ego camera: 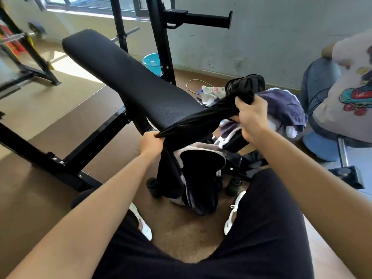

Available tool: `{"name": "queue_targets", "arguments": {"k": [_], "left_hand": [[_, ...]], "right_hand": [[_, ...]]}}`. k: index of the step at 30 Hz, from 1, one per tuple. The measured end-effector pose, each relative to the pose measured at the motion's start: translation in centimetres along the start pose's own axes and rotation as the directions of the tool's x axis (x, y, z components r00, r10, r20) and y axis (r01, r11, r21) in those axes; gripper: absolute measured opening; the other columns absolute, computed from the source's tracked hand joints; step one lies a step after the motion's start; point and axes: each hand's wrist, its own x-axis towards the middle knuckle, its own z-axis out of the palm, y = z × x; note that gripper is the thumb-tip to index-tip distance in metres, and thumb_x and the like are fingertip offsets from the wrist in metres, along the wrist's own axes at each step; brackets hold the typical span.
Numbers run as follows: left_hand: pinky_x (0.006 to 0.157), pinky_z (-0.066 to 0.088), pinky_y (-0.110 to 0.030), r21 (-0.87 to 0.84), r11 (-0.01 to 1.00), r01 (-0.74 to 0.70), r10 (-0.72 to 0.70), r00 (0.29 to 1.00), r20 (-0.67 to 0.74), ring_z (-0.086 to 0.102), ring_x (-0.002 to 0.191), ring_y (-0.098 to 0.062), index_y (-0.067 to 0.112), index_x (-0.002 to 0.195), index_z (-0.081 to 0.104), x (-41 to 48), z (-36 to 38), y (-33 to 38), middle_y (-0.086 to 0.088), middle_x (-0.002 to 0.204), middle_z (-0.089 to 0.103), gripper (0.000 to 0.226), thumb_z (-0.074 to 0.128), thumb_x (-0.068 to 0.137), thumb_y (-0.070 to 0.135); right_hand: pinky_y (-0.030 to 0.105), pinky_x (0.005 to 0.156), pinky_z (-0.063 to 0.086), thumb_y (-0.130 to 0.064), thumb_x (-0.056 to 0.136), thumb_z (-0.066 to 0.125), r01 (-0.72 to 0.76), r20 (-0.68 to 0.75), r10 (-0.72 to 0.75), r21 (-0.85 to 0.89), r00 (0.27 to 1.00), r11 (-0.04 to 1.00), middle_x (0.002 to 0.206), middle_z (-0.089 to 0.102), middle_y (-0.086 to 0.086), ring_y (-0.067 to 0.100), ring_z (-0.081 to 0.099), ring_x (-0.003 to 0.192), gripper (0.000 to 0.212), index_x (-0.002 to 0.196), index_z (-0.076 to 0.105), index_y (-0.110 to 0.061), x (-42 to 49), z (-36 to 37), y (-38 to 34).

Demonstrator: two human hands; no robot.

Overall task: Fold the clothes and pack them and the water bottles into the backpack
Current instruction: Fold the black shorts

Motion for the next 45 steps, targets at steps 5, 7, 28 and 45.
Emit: {"name": "queue_targets", "arguments": {"k": [5, 7, 28, 45], "left_hand": [[0.058, 0.061, -0.039, -0.35, 0.917, 0.194, -0.196, 0.98, 0.031, 0.064, 0.104, -0.029, 0.021, 0.101, 0.066, 2.2, -2.5, 2.7, -0.008, 0.116, 0.064, 0.029, 0.046, 0.094, 0.001], [0.059, 0.061, -0.04, -0.387, 0.898, 0.211, -0.213, 0.976, 0.038, 0.064, 0.107, -0.031, 0.024, 0.11, 0.059, 2.4, -3.5, 3.8, -0.008, 0.123, 0.06, 0.034, 0.042, 0.094, -0.001], [0.051, 0.06, -0.031, -0.59, 0.786, 0.183, -0.214, 0.977, 0.017, 0.059, 0.114, -0.035, 0.015, 0.101, 0.063, 1.7, -5.4, 10.7, -0.018, 0.13, 0.053, 0.038, 0.039, 0.094, -0.014], [0.068, 0.065, -0.047, -0.657, 0.735, 0.168, -0.344, 0.927, -0.149, 0.063, 0.107, -0.043, 0.012, 0.091, 0.071, 3.0, -7.4, 11.4, -0.02, 0.123, 0.06, 0.034, 0.047, 0.091, -0.012]], "right_hand": [[0.025, 0.059, 0.059, -0.002, 0.099, 0.061, -0.203, 0.032, 0.201, 0.068, 0.979, 0.977, 0.092, 0.066, 0.002, 0.02, 0.066, 0.09, 0.015, 0.092, 0.065, -0.015, 0.7, -1.9, 5.5], [0.025, 0.06, 0.058, 0.002, 0.098, 0.06, -0.276, 0.033, 0.275, 0.14, 0.961, 0.951, 0.092, 0.065, 0.003, 0.023, 0.064, 0.093, 0.018, 0.09, 0.063, -0.014, 0.6, -1.9, 7.8], [0.034, 0.115, 0.041, -0.014, 0.069, 0.064, -0.034, 0.302, 0.109, -0.244, 0.947, 0.969, 0.141, 0.042, 0.013, 0.025, 0.048, 0.133, 0.068, 0.136, 0.059, -0.016, -0.4, 0.4, 14.6], [0.033, 0.103, 0.047, -0.005, 0.082, 0.076, 0.133, 0.214, -0.045, -0.415, 0.976, 0.9, 0.126, 0.052, 0.004, 0.027, 0.062, 0.113, 0.051, 0.13, 0.062, -0.017, -5.7, 7.4, 18.2]]}}
